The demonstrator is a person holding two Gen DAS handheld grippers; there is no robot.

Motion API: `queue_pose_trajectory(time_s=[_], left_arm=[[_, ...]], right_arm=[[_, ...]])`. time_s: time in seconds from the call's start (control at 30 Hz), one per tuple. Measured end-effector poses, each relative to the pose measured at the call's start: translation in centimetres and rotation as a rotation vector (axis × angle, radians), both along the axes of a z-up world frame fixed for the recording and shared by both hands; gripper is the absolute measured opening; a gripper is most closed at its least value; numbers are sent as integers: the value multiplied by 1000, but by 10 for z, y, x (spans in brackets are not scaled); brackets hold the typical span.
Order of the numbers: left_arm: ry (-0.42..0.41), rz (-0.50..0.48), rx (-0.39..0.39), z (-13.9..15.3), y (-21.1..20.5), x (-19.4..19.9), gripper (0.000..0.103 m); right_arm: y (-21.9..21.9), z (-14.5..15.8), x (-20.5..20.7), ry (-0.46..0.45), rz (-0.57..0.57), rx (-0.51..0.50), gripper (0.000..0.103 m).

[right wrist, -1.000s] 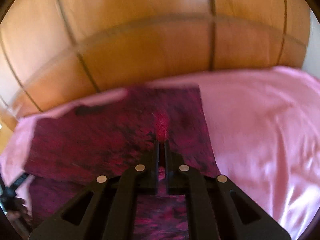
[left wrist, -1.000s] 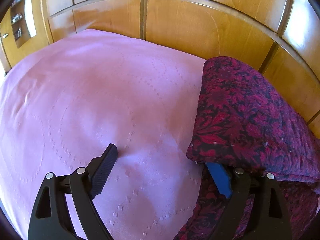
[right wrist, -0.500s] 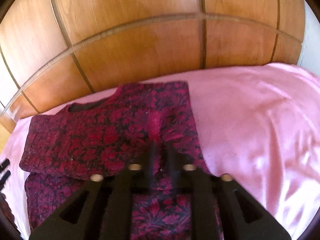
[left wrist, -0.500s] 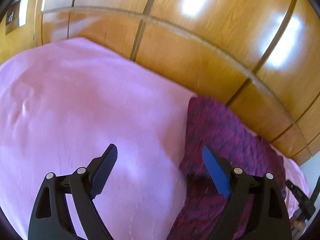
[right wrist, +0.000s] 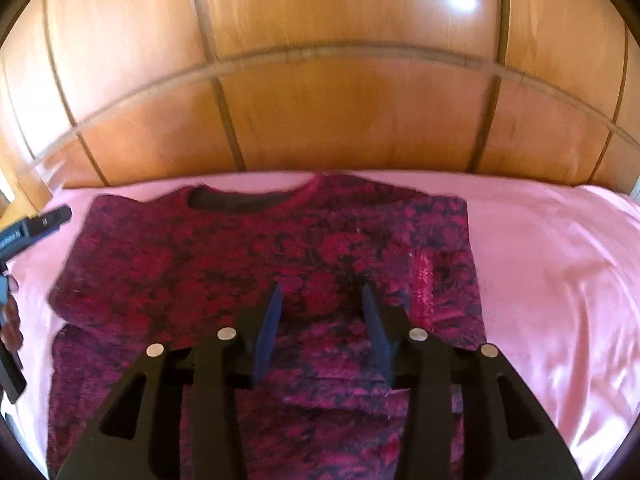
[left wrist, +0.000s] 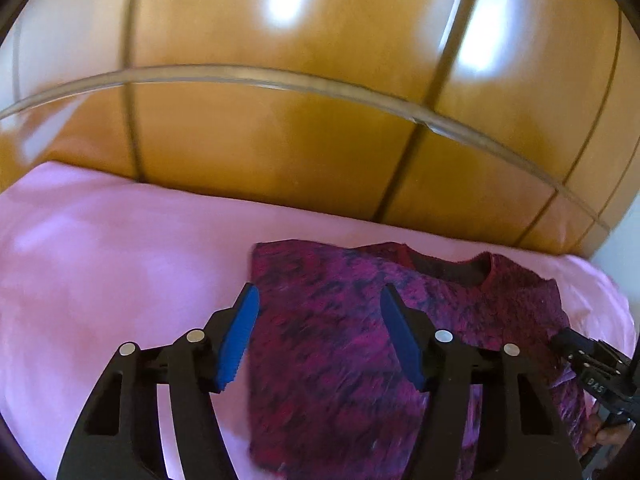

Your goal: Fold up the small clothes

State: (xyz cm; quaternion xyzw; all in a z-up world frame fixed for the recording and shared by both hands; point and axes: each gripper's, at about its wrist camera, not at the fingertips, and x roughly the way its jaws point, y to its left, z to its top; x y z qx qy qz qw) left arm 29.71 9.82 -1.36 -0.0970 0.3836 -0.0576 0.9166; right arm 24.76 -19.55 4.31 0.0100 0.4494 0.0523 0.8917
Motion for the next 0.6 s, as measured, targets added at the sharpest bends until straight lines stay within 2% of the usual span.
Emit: queue_pose_trajectory(time_s=[0.07, 0.17, 0.27, 0.33, 0.43, 0.6], left_arm=[[25, -15, 5, -9, -7, 13, 62], [113, -29, -10, -39, -18, 25, 62], [91, -16, 22, -56, -24, 19, 63], [95, -9, 18, -57, -23, 20, 65], [120, 14, 9, -54, -18, 22, 65], [90, 98, 92, -31, -25, -11, 65]], right_arm=[[-4, -11, 5, 22, -10, -41, 42], [-4, -19, 3, 22, 12, -113, 41], [-7, -26, -3, 1, 17, -129, 42], [-8, -28, -2, -2, 8, -115, 42], [-3, -30, -1, -20, -10, -150, 42], [-3, -30, -4, -38, -28, -145, 44]])
